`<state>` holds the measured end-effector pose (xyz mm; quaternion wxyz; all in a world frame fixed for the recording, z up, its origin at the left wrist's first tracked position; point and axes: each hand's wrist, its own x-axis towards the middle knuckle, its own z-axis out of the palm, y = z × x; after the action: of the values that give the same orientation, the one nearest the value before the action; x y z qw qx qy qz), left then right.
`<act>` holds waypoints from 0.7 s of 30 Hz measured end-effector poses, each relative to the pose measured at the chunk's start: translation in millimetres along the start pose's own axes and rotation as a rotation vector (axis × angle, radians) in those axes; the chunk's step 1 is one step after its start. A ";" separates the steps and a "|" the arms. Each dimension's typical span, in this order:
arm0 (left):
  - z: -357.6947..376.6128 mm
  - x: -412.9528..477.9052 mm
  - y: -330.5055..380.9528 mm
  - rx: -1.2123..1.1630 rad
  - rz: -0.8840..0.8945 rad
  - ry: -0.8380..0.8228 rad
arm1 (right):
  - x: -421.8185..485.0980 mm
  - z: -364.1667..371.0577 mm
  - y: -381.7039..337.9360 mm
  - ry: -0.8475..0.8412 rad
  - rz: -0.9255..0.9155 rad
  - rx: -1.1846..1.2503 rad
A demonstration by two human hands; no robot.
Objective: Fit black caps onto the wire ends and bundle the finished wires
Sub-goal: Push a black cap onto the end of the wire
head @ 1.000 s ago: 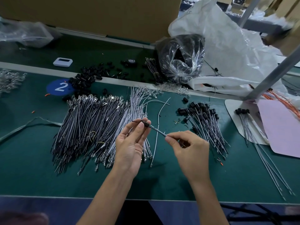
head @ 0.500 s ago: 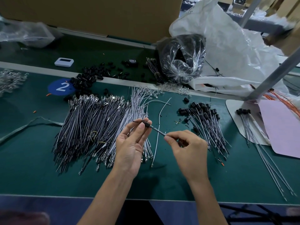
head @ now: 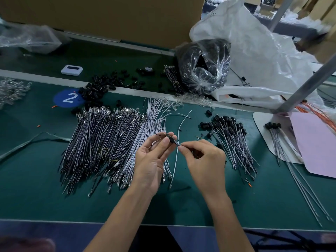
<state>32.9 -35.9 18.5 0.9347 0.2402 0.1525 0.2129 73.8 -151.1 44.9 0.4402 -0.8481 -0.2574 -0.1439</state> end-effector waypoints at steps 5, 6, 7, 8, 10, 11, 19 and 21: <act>2.8 4.2 1.3 0.080 -0.020 -0.045 | 6.0 5.6 -2.0 -0.018 0.008 0.025; 2.1 4.3 1.0 0.083 -0.024 -0.043 | 6.6 7.3 -2.2 -0.023 0.015 0.031; 1.2 4.5 0.8 0.081 -0.027 -0.041 | 7.1 8.8 -2.4 -0.028 0.026 0.045; 0.4 4.4 0.8 0.076 -0.031 -0.041 | 7.2 10.0 -2.5 -0.032 0.041 0.065; -0.1 4.1 0.3 0.065 -0.038 -0.044 | 7.1 12.0 -3.2 -0.041 0.073 0.099; 0.2 3.8 -0.1 0.061 -0.041 -0.043 | 7.2 13.0 -4.1 -0.041 0.085 0.100; 0.3 -2.6 2.0 0.034 -0.096 0.026 | 8.3 13.6 -11.8 -0.060 -0.046 -0.032; 1.4 -2.6 3.7 0.055 -0.083 0.057 | 8.0 13.6 -12.8 -0.040 -0.072 -0.047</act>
<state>29.9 -34.8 22.0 0.9310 0.2533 0.1949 0.1766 73.4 -131.3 49.4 0.4096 -0.8510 -0.2932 -0.1489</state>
